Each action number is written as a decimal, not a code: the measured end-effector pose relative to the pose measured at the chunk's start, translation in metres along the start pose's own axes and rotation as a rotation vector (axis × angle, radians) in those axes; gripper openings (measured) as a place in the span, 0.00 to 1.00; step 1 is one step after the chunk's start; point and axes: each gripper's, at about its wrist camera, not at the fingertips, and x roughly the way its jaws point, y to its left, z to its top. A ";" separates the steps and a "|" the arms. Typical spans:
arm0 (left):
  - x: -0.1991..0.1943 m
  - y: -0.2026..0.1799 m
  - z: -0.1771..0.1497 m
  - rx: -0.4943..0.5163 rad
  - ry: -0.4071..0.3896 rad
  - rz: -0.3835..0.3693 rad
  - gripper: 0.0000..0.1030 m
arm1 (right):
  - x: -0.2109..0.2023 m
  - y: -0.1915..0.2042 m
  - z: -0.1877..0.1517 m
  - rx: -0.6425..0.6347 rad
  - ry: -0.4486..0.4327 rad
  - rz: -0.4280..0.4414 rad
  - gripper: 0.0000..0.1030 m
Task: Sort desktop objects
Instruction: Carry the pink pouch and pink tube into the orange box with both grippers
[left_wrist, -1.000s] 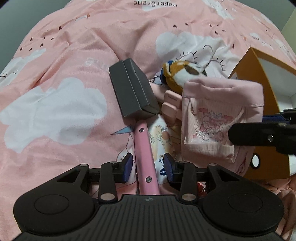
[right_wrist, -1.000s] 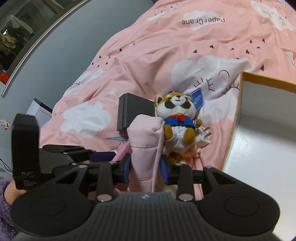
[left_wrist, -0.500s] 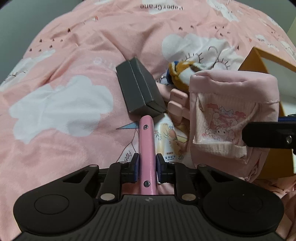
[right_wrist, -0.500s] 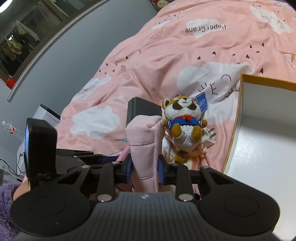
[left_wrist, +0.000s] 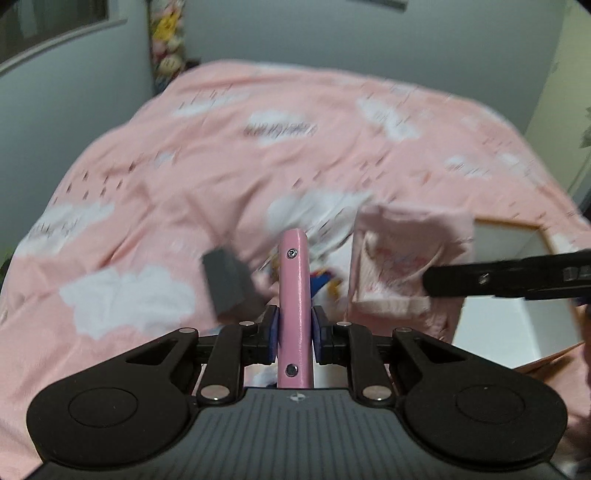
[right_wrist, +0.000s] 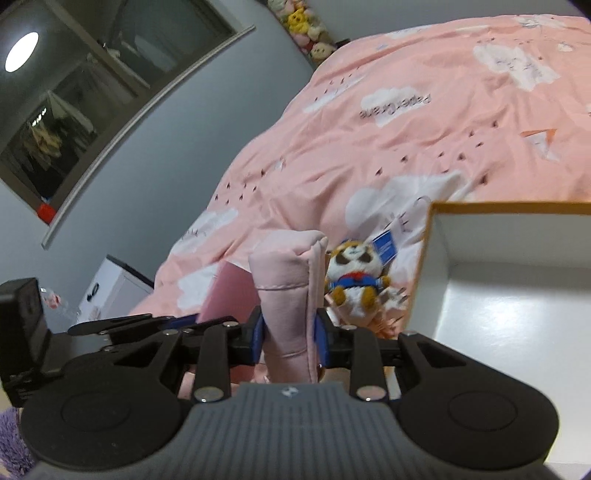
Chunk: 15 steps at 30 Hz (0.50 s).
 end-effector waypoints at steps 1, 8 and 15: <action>-0.005 -0.006 0.003 0.007 -0.019 -0.015 0.20 | -0.008 -0.004 0.001 0.007 -0.009 -0.001 0.29; -0.013 -0.059 0.022 0.072 -0.086 -0.164 0.20 | -0.061 -0.040 0.009 0.032 -0.022 -0.042 0.29; 0.034 -0.100 0.013 0.083 0.022 -0.286 0.19 | -0.054 -0.094 0.004 0.125 0.128 -0.130 0.29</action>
